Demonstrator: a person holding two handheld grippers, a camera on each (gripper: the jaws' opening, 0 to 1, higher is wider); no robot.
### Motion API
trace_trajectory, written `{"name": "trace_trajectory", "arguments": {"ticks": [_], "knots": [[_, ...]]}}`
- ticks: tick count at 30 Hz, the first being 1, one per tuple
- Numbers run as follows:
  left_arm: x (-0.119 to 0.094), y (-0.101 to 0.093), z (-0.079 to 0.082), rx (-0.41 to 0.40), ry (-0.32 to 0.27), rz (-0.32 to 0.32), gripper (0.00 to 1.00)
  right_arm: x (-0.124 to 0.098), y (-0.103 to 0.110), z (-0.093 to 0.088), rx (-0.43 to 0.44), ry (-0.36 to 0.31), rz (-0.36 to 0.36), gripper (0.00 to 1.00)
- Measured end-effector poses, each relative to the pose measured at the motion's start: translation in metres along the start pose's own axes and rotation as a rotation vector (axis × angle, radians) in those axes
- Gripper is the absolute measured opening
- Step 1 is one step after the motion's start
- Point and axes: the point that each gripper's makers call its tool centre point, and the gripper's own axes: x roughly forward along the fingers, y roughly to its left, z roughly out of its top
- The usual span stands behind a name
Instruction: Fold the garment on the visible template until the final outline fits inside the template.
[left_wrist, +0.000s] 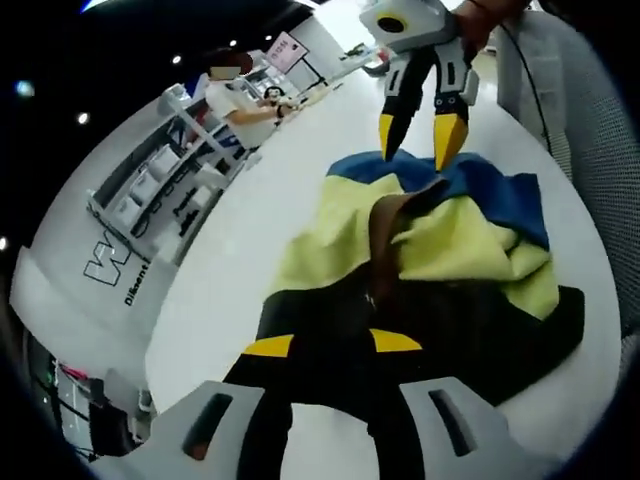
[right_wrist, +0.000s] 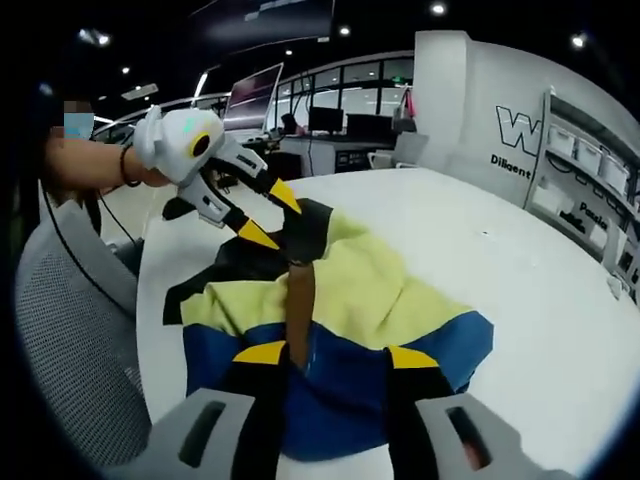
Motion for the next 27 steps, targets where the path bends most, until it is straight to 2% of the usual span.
{"name": "trace_trajectory", "arguments": {"ticks": [5, 10, 11, 16, 20, 23, 27], "knots": [[0.007, -0.003, 0.0, 0.063, 0.004, -0.037, 0.27, 0.004, 0.006, -0.006, -0.039, 0.032, 0.023, 0.25], [0.009, -0.003, 0.001, 0.088, 0.004, -0.045, 0.24, 0.007, 0.009, -0.007, -0.061, 0.046, 0.035, 0.21], [0.013, -0.005, 0.001, 0.09, -0.003, -0.062, 0.23, 0.013, 0.013, -0.009, -0.137, 0.078, 0.052, 0.2], [0.016, -0.008, 0.005, 0.097, -0.017, -0.075, 0.19, 0.014, 0.022, -0.008, -0.173, 0.081, 0.087, 0.14], [0.016, -0.011, 0.006, 0.104, -0.022, -0.086, 0.08, 0.013, 0.03, -0.007, -0.186, 0.068, 0.126, 0.14], [0.015, -0.013, 0.007, 0.09, -0.028, -0.086, 0.03, 0.014, 0.029, -0.013, -0.204, 0.098, 0.118, 0.1], [0.014, -0.013, 0.006, 0.069, -0.03, -0.089, 0.01, 0.014, 0.018, -0.009, -0.173, 0.085, 0.076, 0.0]]}}
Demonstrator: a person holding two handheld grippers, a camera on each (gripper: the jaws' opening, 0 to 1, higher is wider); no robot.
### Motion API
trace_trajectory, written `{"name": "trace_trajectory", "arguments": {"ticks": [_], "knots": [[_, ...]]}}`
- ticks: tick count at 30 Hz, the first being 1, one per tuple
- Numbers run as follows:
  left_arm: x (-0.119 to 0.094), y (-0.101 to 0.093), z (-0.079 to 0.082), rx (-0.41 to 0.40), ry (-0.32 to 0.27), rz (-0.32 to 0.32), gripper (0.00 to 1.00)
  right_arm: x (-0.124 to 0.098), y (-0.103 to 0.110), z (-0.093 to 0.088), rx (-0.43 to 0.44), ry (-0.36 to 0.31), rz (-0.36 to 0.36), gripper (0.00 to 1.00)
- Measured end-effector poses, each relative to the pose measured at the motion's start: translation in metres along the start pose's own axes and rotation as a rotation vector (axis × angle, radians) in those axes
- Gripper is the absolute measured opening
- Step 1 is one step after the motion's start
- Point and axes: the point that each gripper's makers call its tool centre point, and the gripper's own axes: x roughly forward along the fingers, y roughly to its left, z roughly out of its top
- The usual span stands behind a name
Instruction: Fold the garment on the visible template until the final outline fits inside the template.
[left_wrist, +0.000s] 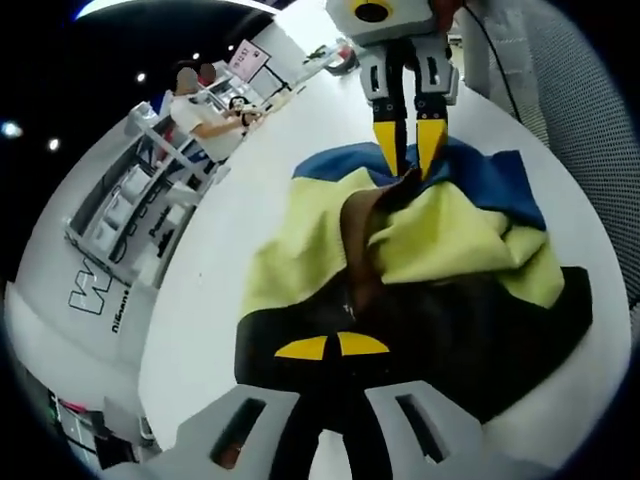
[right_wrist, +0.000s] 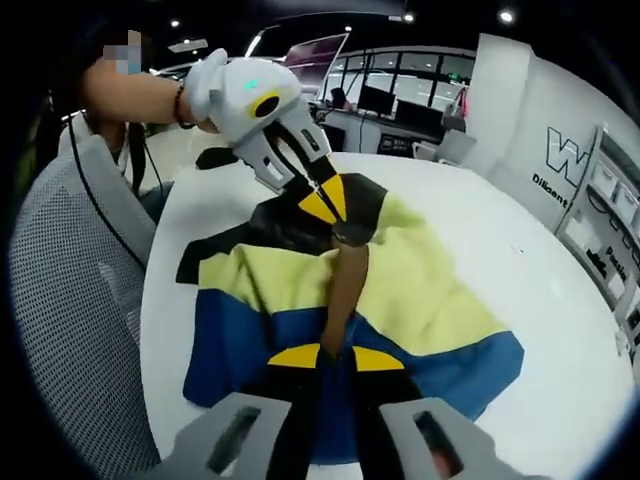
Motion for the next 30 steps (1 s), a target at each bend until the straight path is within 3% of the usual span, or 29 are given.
{"name": "trace_trajectory", "arguments": {"ticks": [4, 9, 12, 18, 30], "knots": [[-0.004, 0.001, 0.003, -0.051, -0.023, -0.001, 0.01, 0.002, -0.006, -0.006, -0.019, 0.027, -0.017, 0.0], [-0.01, 0.005, 0.005, -0.072, -0.039, 0.026, 0.0, -0.006, -0.015, 0.005, 0.016, -0.019, -0.051, 0.0], [-0.015, 0.011, 0.009, -0.142, -0.072, 0.05, 0.0, -0.011, -0.024, 0.014, 0.04, -0.057, -0.084, 0.0], [-0.026, 0.032, 0.014, -0.206, -0.095, 0.128, 0.0, -0.026, -0.049, 0.033, 0.08, -0.13, -0.153, 0.0], [-0.032, 0.066, 0.024, -0.297, -0.111, 0.219, 0.0, -0.029, -0.086, 0.057, 0.058, -0.173, -0.221, 0.0]]}}
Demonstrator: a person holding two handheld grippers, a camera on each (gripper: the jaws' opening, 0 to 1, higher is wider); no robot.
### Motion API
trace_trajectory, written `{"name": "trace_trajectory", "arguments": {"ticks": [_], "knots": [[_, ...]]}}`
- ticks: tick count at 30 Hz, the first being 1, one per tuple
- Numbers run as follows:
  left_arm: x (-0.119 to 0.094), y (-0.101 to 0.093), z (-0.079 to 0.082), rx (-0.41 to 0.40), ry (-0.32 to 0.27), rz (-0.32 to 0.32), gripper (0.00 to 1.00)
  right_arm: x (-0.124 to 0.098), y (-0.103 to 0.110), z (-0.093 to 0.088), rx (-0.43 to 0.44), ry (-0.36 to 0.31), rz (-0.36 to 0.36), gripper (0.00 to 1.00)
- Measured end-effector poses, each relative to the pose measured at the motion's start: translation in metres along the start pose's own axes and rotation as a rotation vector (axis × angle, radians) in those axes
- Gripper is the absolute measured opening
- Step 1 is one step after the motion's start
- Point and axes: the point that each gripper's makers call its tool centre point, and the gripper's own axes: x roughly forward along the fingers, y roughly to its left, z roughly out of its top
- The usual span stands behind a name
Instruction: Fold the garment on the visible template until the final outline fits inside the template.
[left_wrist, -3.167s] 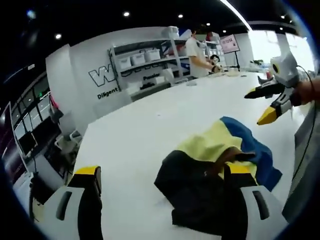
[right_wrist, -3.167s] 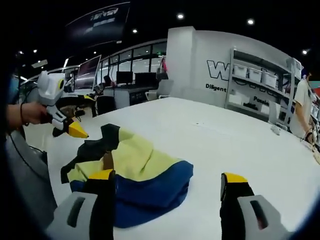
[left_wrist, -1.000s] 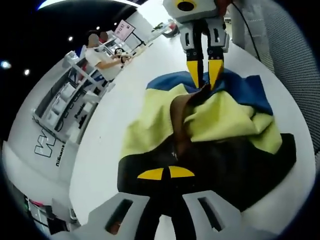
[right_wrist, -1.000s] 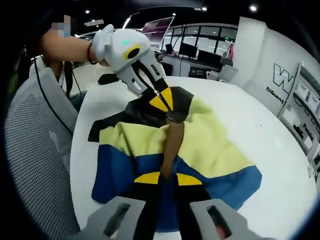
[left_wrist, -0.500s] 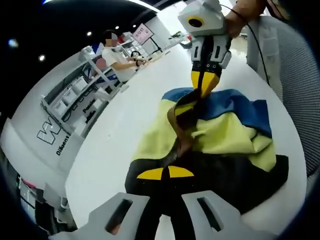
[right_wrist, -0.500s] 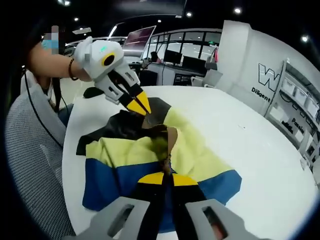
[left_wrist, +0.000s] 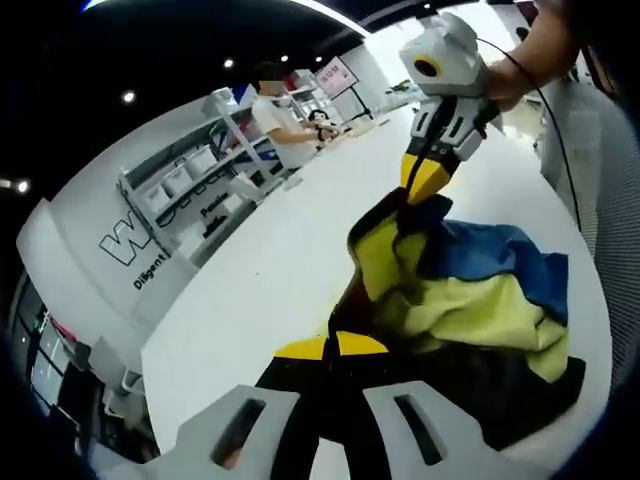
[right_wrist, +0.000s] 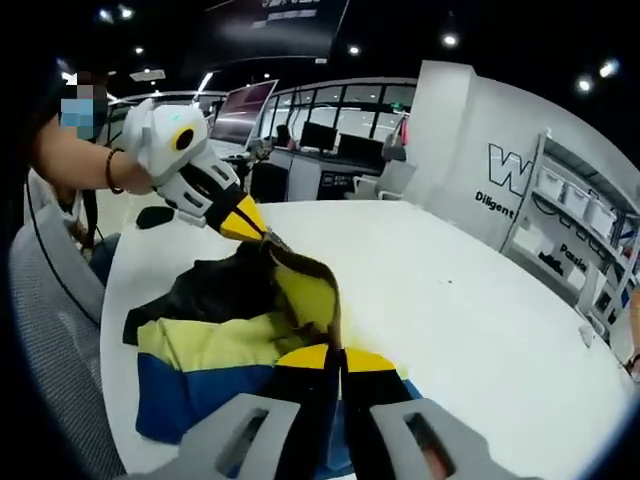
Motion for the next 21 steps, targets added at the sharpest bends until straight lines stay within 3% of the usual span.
{"name": "trace_trajectory", "arguments": {"ticks": [6, 13, 20, 21], "knots": [[0.005, 0.019, 0.009, -0.023, -0.009, 0.062, 0.0, 0.006, -0.023, 0.015, 0.017, -0.037, -0.036, 0.0], [0.014, 0.048, 0.016, -0.103, -0.016, 0.132, 0.0, 0.011, -0.052, 0.031, 0.077, -0.09, -0.075, 0.0], [0.02, 0.058, 0.017, -0.113, -0.011, 0.15, 0.0, 0.017, -0.062, 0.035, 0.083, -0.098, -0.084, 0.0], [0.029, 0.069, 0.017, -0.117, 0.012, 0.171, 0.0, 0.02, -0.067, 0.036, 0.09, -0.101, -0.089, 0.0]]}}
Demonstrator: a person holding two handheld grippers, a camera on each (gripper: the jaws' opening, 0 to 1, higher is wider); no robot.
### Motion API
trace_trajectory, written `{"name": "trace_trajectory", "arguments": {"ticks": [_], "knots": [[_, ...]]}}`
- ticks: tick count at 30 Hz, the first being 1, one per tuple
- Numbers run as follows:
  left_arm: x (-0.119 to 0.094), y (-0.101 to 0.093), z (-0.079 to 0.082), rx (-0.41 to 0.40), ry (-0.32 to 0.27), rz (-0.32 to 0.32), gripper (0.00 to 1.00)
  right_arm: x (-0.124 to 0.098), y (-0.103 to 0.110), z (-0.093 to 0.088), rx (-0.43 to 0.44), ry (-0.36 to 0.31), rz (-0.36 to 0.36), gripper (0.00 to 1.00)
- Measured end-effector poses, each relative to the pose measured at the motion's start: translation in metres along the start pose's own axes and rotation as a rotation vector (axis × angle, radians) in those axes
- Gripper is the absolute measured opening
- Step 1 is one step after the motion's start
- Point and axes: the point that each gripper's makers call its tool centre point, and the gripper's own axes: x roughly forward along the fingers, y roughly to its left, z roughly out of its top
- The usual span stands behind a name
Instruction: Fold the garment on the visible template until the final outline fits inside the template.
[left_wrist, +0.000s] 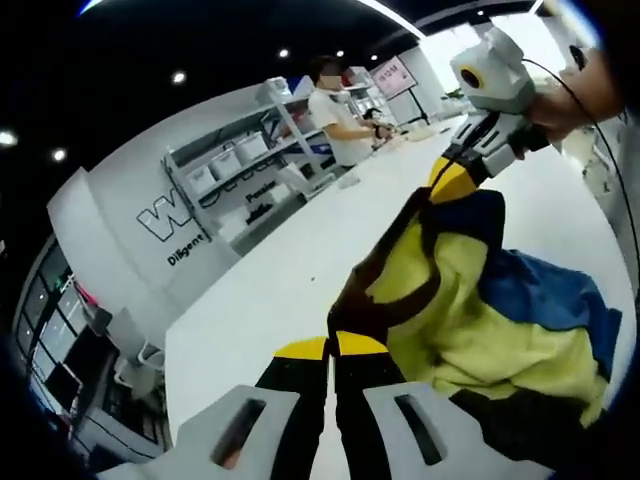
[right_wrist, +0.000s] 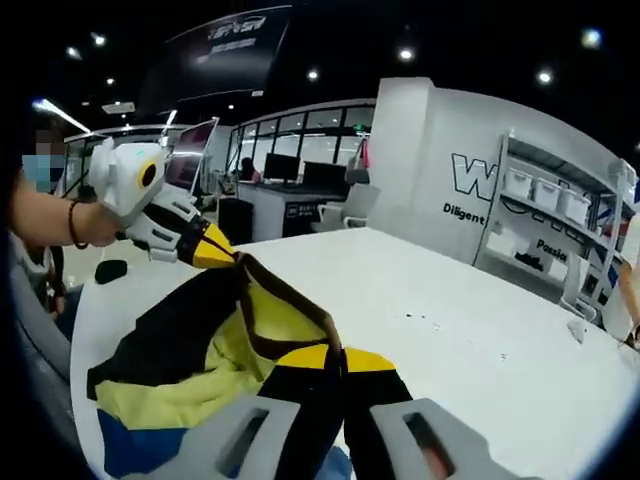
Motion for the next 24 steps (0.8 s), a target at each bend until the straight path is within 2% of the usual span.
{"name": "trace_trajectory", "arguments": {"ticks": [4, 7, 9, 12, 13, 15, 21, 22, 24], "knots": [[0.012, 0.01, 0.004, -0.009, 0.011, 0.016, 0.0, 0.022, -0.021, 0.01, 0.061, -0.023, -0.023, 0.0], [0.025, 0.017, 0.005, -0.01, 0.035, 0.024, 0.0, 0.032, -0.029, 0.015, 0.07, -0.03, -0.025, 0.0], [0.033, 0.02, 0.001, -0.048, 0.056, 0.032, 0.0, 0.047, -0.039, 0.012, 0.089, -0.021, -0.027, 0.0], [0.04, 0.023, -0.004, -0.07, 0.08, 0.039, 0.0, 0.056, -0.043, 0.007, 0.153, -0.011, -0.025, 0.0], [0.042, 0.024, -0.006, -0.082, 0.088, 0.041, 0.0, 0.058, -0.045, 0.005, 0.162, -0.007, -0.026, 0.0], [0.049, 0.023, -0.013, -0.155, 0.1, 0.036, 0.0, 0.067, -0.047, 0.0, 0.151, 0.014, -0.031, 0.0], [0.059, 0.027, -0.021, -0.208, 0.131, 0.039, 0.0, 0.084, -0.056, -0.003, 0.198, 0.013, -0.034, 0.0], [0.062, 0.026, -0.024, -0.246, 0.142, 0.033, 0.0, 0.088, -0.058, -0.009, 0.207, 0.034, -0.045, 0.0], [0.066, 0.027, -0.027, -0.265, 0.152, 0.035, 0.0, 0.094, -0.061, -0.013, 0.234, 0.043, -0.048, 0.0]]}}
